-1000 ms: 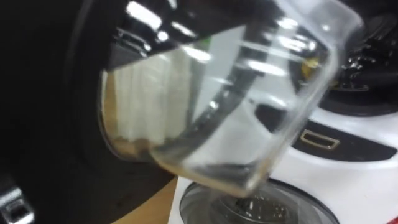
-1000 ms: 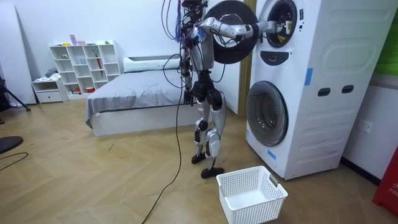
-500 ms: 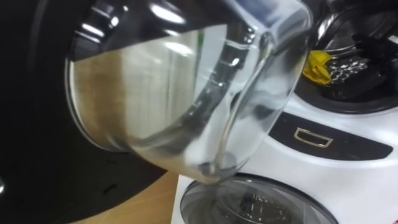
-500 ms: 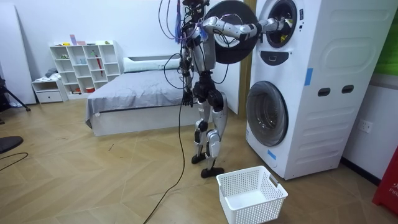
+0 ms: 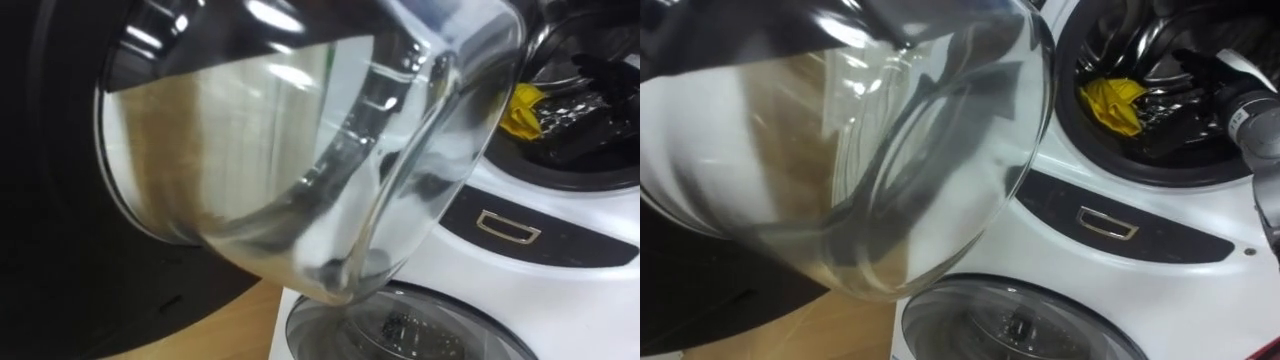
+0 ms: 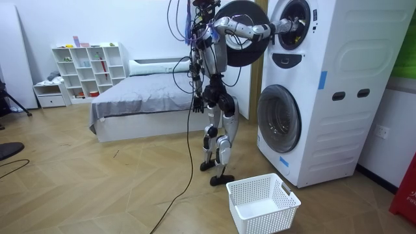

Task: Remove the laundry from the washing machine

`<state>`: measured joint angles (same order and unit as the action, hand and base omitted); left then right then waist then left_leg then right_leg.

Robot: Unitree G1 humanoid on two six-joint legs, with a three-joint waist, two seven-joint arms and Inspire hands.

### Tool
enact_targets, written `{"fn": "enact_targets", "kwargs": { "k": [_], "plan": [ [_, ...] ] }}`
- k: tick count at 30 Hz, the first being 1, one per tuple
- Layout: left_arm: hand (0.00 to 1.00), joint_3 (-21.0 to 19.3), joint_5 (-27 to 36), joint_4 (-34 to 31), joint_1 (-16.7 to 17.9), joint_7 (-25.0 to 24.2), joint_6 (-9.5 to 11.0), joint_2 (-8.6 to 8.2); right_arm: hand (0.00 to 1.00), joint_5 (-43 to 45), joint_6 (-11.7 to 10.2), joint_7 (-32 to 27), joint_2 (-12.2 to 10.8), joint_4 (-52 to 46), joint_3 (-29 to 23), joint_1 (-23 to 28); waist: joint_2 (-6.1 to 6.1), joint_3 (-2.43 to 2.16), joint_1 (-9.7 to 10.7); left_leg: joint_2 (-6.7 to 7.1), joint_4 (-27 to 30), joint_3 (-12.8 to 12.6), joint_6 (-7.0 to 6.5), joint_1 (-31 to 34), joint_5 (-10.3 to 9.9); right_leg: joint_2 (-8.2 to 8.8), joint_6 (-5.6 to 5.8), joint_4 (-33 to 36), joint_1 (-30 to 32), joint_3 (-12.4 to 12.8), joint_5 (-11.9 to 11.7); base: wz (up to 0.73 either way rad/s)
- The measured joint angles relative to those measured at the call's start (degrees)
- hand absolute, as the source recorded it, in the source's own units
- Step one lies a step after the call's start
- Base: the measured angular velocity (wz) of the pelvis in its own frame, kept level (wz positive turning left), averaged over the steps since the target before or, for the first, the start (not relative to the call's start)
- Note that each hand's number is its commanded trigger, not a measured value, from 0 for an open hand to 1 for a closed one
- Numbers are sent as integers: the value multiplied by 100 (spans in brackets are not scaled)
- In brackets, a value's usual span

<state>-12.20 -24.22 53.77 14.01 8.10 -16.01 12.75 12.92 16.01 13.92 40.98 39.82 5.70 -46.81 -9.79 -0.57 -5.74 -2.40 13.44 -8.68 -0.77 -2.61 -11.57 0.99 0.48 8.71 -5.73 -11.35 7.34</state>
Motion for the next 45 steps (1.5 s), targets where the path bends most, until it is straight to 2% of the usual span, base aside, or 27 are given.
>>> {"fn": "enact_targets", "kwargs": {
  "k": [7, 14, 19, 24, 32, 35, 39, 44, 45],
  "plan": [
    [0, 4, -1, 6, -28, -3, 6, 13, 0, 129, 15, -1, 0, -2, -2, 0, 11, 7, -18, 8, 8, 89, 4, 3, 1, -4, 0, 0, -40, -42, 0, 4],
    [0, 60, -2, 30, -106, -2, 35, 31, 0, 127, 14, -3, -3, -4, 18, 1, 55, 45, -92, 10, -1, 96, 8, -58, 5, -5, 0, -3, -88, -17, 0, 0],
    [0, 69, -2, 39, -135, -2, 58, 85, 0, 132, 12, -4, -10, -4, 205, 1, 22, 39, -134, 7, -74, 96, 19, -104, 14, -15, -8, 0, -106, 2, 5, -1],
    [0, 67, -4, 153, -199, -2, 228, 131, 0, 146, -45, -8, -15, -15, 216, 1, 11, 38, -248, 6, -65, 99, 25, -118, 18, -21, -9, -3, -128, 7, 5, -4],
    [0, 67, -14, 151, -196, -3, 394, 182, 0, 665, -167, -5, -31, -315, 245, 1, 27, 58, -270, 6, -114, 110, 35, -99, 25, -22, -9, -3, -108, -27, 6, 0],
    [0, 67, -11, 160, -194, -3, 410, 218, 0, 794, -170, -1, -30, -554, 518, 1, 13, 57, -271, 1, -111, 106, 43, -116, 31, -31, -9, -4, -100, -26, 6, -3],
    [0, 182, -8, 158, -195, -3, 537, 237, 0, 926, -177, -1, -28, -815, 837, 1, -44, 63, -269, -2, -120, 108, 44, -115, 31, -35, -10, -4, -67, -22, 6, -8],
    [0, 200, -8, 155, -199, -3, 646, 238, 0, 982, -225, 11, -29, -964, 882, 1, -66, 68, -266, 0, -137, 109, 45, -113, 31, -37, -11, -4, -33, -25, 6, -6],
    [0, 199, -9, 157, -197, -3, 650, 238, 44, 1000, -225, 32, -28, -979, 882, 1, -68, 67, -269, 1, -141, 109, 45, -113, 31, -38, -11, -4, -30, -21, 6, 0]
  ]
}}
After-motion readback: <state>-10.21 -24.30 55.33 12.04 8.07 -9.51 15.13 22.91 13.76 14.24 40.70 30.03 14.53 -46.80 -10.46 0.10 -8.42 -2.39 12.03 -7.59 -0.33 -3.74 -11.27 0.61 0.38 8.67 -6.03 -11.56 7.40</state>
